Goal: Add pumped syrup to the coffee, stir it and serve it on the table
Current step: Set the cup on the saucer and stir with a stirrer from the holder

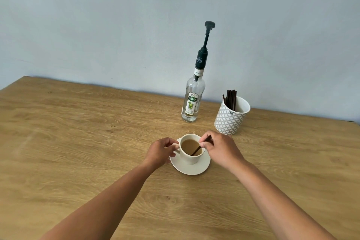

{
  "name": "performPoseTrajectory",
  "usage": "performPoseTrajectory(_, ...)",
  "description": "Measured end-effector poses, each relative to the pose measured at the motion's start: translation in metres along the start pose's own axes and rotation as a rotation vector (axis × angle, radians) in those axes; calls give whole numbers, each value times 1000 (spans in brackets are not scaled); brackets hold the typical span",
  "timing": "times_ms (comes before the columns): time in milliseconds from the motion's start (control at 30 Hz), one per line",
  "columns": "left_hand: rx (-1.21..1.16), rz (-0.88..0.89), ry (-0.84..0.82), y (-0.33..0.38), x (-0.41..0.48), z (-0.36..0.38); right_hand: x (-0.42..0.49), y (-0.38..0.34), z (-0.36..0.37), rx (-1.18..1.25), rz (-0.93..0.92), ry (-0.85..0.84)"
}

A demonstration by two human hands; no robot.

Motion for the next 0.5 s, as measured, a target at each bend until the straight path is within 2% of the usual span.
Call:
performPoseTrajectory(133, 4, 4, 3, 0, 1, 0, 3, -4, 5, 1, -15, 47)
performPoseTrajectory(333, 12, 10, 1, 0, 1, 0, 2, 0, -3, -196, -53, 61)
performPoseTrajectory(500, 8, 7, 2, -1, 1, 0, -2, 6, -5, -81, 8, 28)
Point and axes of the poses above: each hand's wrist, its own x-axis towards the middle knuckle, its own z-axis out of the palm, y = z × x, the point moved 6 cm from there along x, towards the middle knuckle, and after that the axes turned 9 degrees about -z, right-handed, at the moved point
